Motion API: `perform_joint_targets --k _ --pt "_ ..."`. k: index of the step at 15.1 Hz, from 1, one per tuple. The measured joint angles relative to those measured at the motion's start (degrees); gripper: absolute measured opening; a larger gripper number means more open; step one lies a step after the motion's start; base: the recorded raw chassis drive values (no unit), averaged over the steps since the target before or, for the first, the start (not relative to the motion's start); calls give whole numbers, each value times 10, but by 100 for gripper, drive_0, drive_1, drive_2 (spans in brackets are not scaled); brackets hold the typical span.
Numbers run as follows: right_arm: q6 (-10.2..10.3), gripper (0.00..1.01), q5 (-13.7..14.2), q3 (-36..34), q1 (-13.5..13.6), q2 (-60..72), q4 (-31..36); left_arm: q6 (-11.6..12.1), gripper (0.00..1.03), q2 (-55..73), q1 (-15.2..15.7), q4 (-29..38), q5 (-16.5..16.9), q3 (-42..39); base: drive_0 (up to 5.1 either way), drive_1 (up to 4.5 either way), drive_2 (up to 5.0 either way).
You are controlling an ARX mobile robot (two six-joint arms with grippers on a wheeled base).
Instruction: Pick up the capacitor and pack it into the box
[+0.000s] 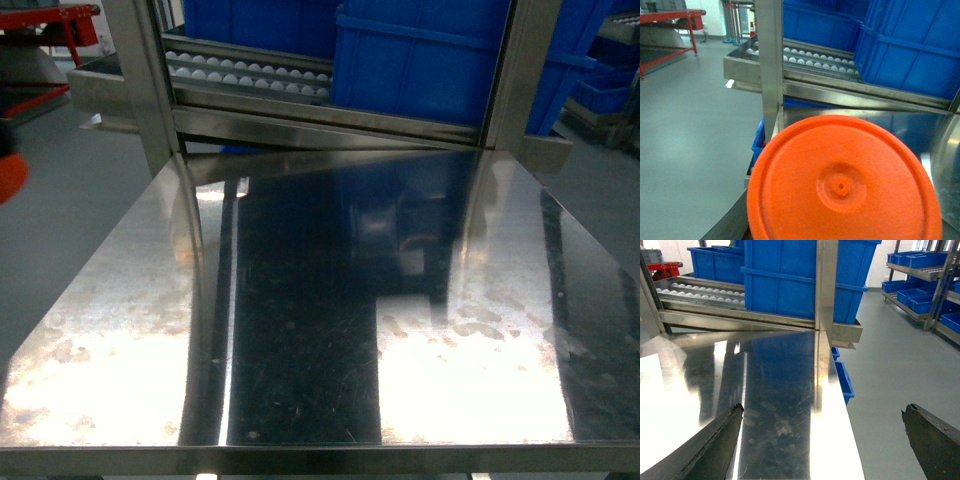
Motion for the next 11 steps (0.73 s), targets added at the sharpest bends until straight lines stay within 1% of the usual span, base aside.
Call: perform_joint_targets --k 1,2,3,4,11 --pt "0 98 0 0 0 0 0 -5 44 -185 1 -90 -3 -37 0 0 0" --pt "0 98 0 0 0 0 0 -8 44 -188 1 -91 -3 -35 0 0 0" --pt "0 98 0 0 0 0 0 5 44 -195 13 -159 27 -35 0 0 0" --pt "0 98 0 0 0 0 0 14 44 -218 26 -171 48 -54 0 0 0" --pt "0 98 0 0 0 0 0 19 44 -265 56 -174 67 -81 0 0 0"
